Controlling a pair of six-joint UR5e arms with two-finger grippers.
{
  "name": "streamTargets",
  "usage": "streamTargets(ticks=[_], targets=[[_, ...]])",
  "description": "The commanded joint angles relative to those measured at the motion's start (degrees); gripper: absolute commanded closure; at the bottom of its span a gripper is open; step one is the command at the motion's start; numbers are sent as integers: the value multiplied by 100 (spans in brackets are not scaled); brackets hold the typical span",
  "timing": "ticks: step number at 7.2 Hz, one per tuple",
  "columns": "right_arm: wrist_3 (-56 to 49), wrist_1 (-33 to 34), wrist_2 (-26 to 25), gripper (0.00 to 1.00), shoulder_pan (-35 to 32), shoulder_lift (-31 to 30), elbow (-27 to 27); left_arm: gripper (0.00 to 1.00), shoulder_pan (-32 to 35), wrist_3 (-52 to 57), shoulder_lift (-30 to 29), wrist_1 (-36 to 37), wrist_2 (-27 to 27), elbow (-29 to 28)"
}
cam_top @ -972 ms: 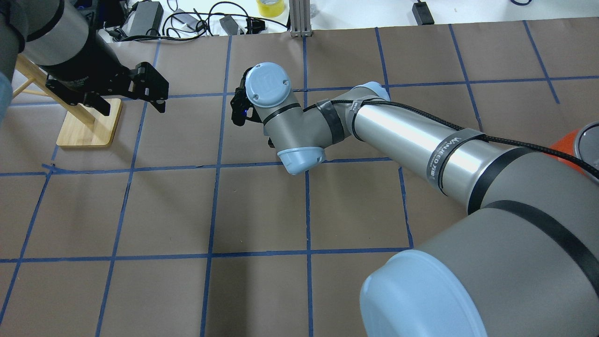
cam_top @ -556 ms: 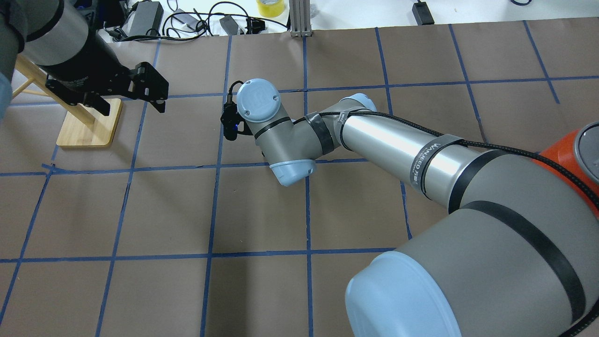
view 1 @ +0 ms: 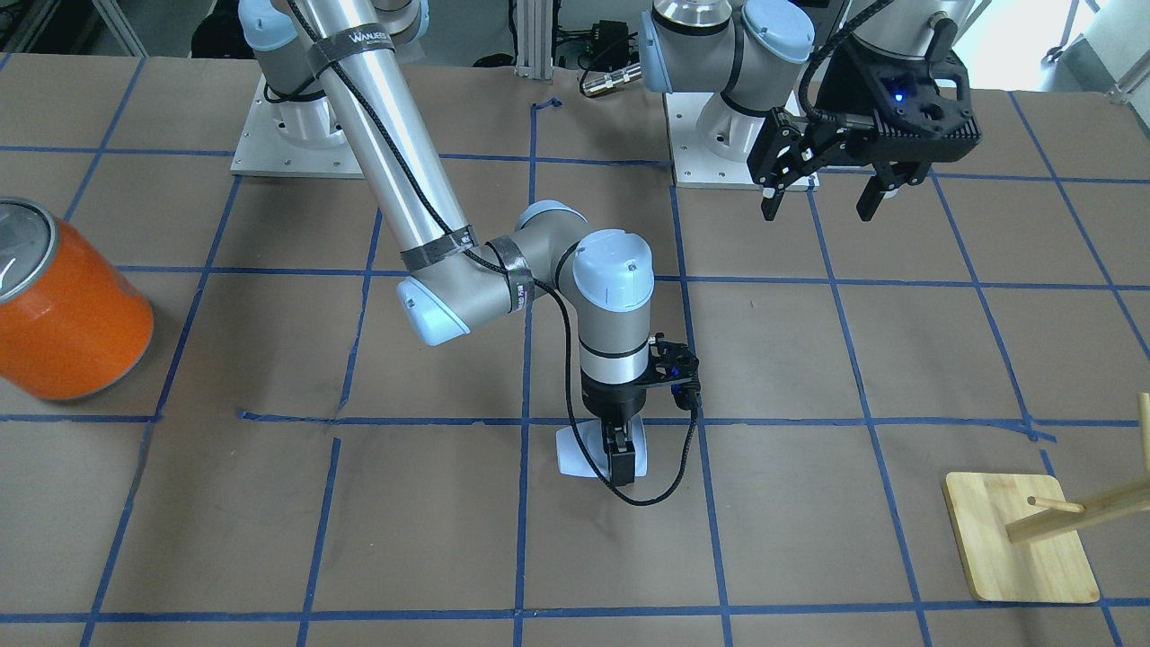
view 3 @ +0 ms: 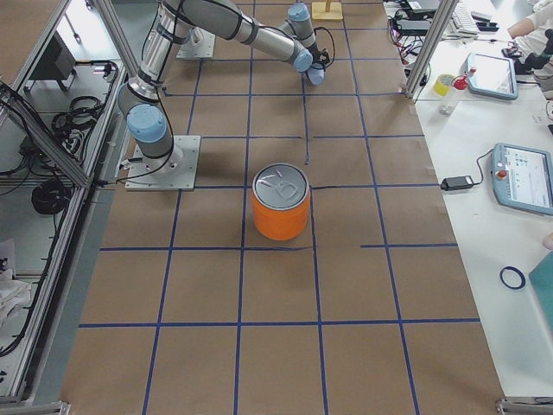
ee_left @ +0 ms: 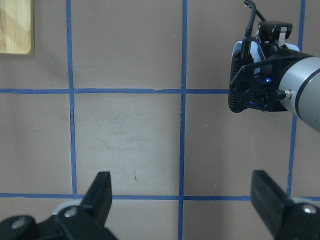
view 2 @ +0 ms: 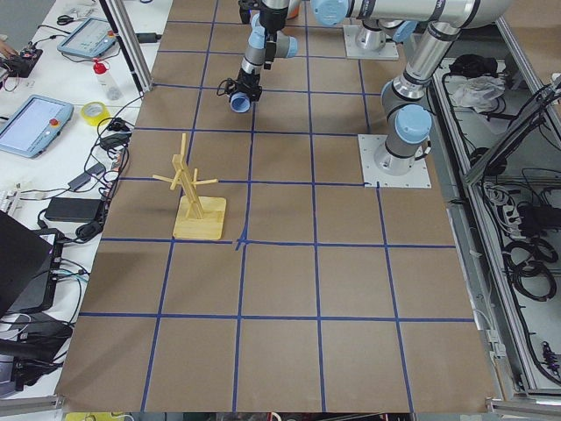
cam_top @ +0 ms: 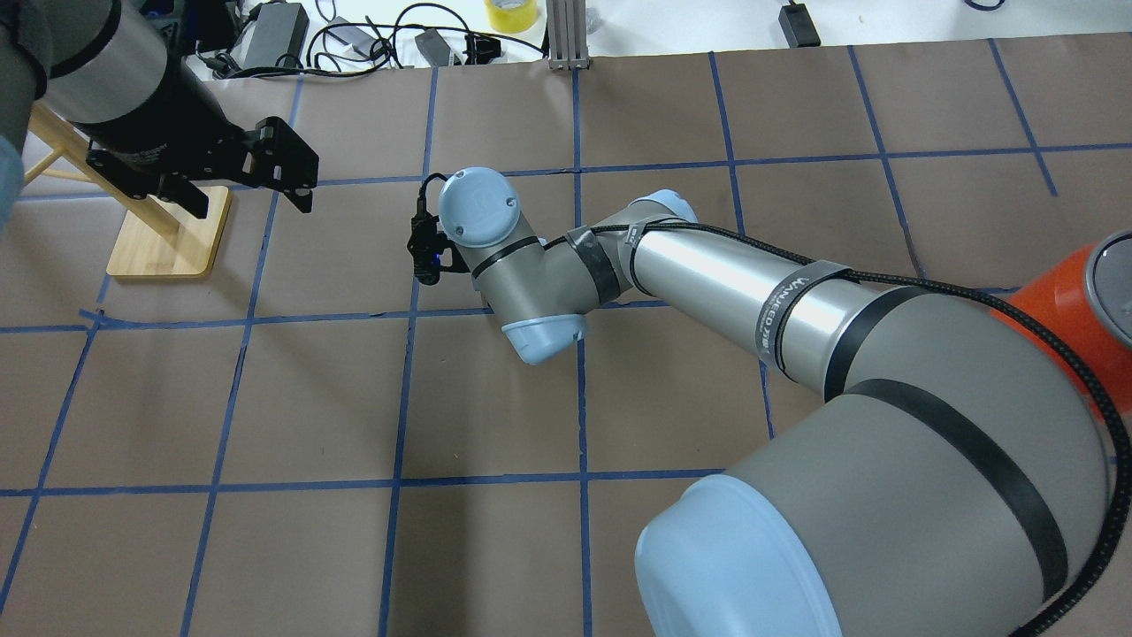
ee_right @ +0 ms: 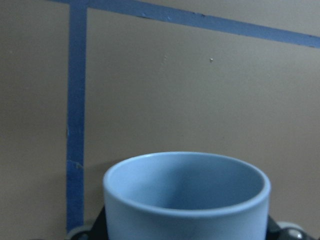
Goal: Flip cup
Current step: 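Lift the cup with the right gripper and carry it toward the left gripper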
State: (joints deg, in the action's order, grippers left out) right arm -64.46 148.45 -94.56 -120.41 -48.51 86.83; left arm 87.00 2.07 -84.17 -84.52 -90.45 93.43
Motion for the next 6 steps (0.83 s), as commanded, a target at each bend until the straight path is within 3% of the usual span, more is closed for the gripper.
streamTargets(ticks=[1,5,6], targets=[[-14,8,122,0,-9,-9,-9,0,-43,266,-161,93,27,-62],[249,-96,61,0,69,-394,-9,0,-61,170,-477,129,9,-290],[528,-471,35,0,139,-631,-17,0,-61,92,-556,129,88,-299]])
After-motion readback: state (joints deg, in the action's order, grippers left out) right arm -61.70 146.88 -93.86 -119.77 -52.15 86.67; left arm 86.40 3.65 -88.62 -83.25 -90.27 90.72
